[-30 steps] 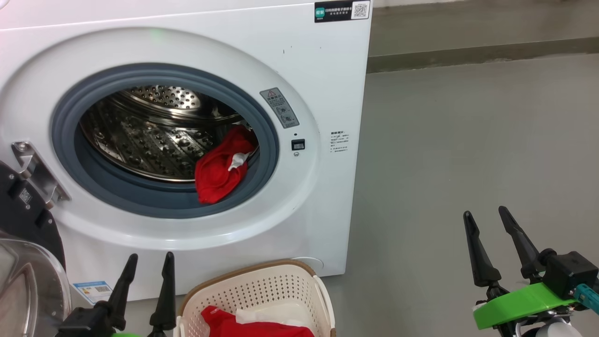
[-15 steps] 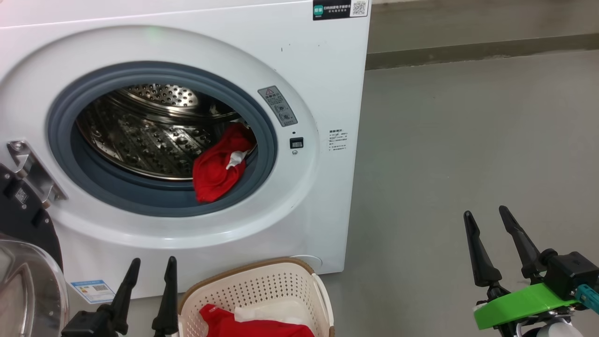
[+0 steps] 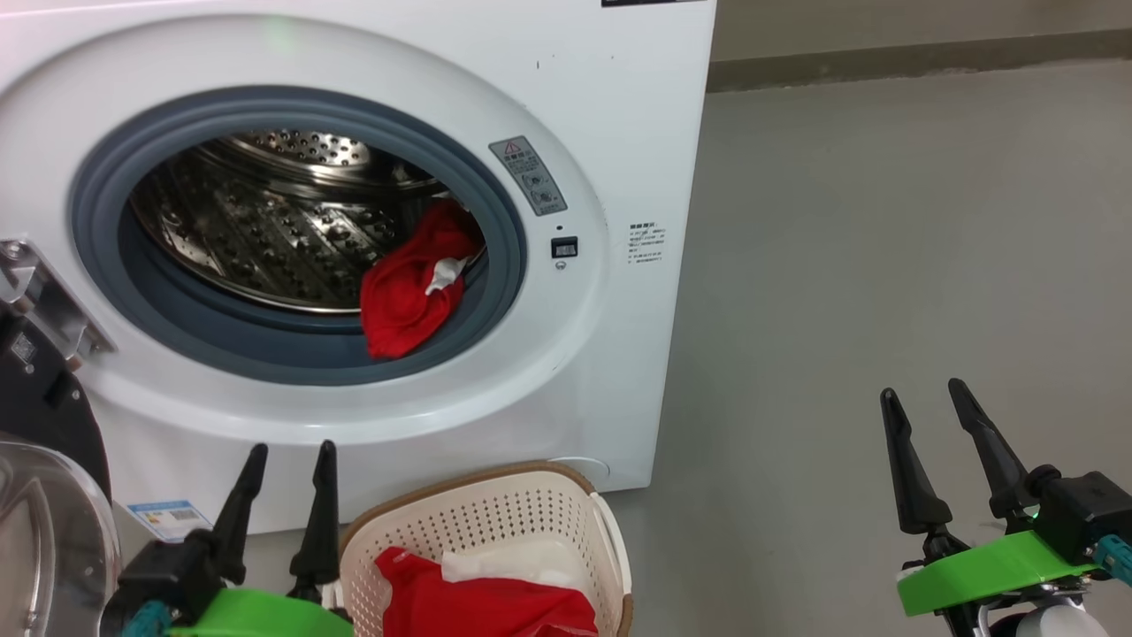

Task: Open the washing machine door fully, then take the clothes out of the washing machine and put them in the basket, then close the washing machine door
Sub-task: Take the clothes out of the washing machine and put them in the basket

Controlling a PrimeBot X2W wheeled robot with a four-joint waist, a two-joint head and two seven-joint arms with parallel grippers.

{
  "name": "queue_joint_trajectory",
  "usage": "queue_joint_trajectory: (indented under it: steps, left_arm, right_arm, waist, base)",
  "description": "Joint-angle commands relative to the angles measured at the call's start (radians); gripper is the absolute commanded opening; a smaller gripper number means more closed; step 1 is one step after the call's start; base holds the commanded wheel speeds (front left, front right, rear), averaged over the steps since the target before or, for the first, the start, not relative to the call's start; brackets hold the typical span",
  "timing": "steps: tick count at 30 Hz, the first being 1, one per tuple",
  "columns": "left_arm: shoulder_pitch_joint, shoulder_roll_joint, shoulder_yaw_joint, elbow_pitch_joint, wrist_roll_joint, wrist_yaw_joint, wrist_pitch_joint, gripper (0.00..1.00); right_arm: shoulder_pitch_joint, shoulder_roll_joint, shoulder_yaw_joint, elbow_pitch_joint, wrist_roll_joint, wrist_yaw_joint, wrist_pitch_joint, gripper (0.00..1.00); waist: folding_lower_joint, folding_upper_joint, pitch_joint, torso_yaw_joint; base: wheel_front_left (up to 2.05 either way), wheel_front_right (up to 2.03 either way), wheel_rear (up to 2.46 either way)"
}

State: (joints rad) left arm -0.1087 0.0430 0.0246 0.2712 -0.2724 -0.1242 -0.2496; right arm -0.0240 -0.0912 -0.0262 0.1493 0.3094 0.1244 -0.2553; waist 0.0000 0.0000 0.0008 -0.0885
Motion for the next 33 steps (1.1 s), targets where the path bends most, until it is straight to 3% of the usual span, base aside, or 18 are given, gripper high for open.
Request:
queue_joint_trajectory:
  steps: [1, 14, 24, 33]
  left_arm:
    - [-0.048, 0.008, 0.026, -0.015, 0.007, -0.001, -0.012, 1.00]
    - [-0.297, 0.012, 0.023, 0.115, 0.051, 0.010, -0.012, 1.00]
    - [-0.566, 0.011, 0.018, 0.289, 0.068, 0.025, -0.012, 1.00]
    - [-0.790, 0.055, 0.037, 0.456, 0.090, 0.025, -0.012, 1.00]
  right_arm:
    - [-0.036, -0.008, 0.012, -0.031, -0.006, 0.006, -0.006, 1.00]
    - [-0.098, -0.012, 0.030, -0.055, -0.001, 0.006, -0.006, 1.00]
    - [-0.154, -0.024, 0.039, -0.071, 0.008, 0.006, -0.006, 1.00]
    - [-0.210, -0.016, 0.055, -0.071, 0.022, 0.006, -0.006, 1.00]
  waist:
    - [0.0000, 0.0000, 0.016, 0.008]
    - [0.0000, 0.0000, 0.155, 0.028]
    - [0.0000, 0.0000, 0.290, -0.004]
    - [0.0000, 0.0000, 0.405, -0.043]
  base:
    - [0.00, 0.00, 0.00]
    - [0.00, 0.00, 0.00]
    - [0.00, 0.00, 0.00]
    - [0.00, 0.00, 0.00]
